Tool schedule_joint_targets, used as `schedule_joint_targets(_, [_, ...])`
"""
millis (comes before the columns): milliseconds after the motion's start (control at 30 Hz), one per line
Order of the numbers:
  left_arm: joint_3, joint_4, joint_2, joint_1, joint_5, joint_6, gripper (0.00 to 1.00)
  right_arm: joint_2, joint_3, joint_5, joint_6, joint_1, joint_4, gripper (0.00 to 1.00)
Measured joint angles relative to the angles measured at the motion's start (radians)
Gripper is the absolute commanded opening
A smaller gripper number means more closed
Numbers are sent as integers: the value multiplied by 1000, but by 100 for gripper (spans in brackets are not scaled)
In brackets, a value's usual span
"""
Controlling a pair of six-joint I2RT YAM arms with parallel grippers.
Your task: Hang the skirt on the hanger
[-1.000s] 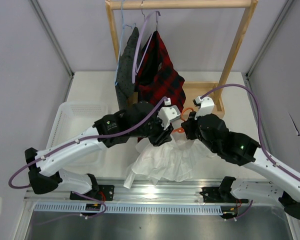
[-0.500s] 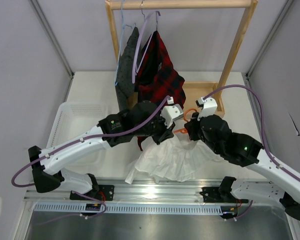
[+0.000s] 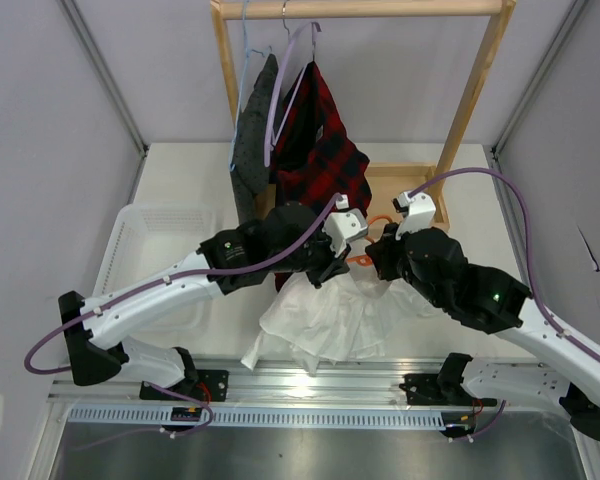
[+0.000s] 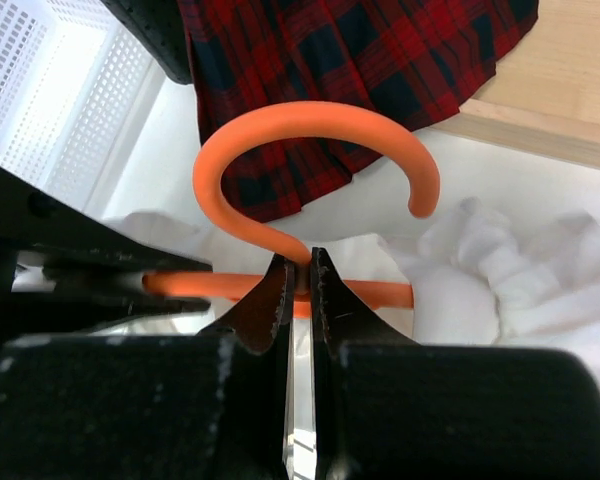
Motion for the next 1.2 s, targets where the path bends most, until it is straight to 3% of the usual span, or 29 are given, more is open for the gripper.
schedule_joint_targets(33, [-3,1,0,5,-8,2,0,-2,0,-1,0,0,-2,0])
schedule_joint_targets(200, [-32,37,-10,7,-13,0,0,0,0,-2,0,0,-7,2])
schedule_joint_targets(233, [-41,46,-17,6,-16,0,0,2,0,0,1,0,-5,8])
schedule_joint_targets(267, [-53,56,-26,6,-21,0,0,4,0,1,1,0,-4,23])
schedule_joint_targets(367, [-79,68,-48,4,-39,-1,0,18,15,14,11,2,-3,49])
schedule_joint_targets(467, [-89,71,-61,5,-64,-14,0,21,40,42,10,-3,-6,59])
schedule_joint_targets(933, [-127,82,-176,69,-80,-56,0,-53,43,59,24,-185,-48,62])
schedule_joint_targets(1000, [-127,82,-180,69,-77,-56,0,-55,29,39,24,-211,-48,53])
schedule_joint_targets(1067, [-127,81,-180,69,-73,-56,0,-51,9,23,24,-232,-45,35])
schedule_joint_targets(1133, [-127,79,-180,69,-72,-56,0,-40,-6,9,26,-246,-45,30])
schedule_joint_targets(1200, [-127,78,-180,69,-72,-56,0,-25,-19,-11,23,-264,-42,17])
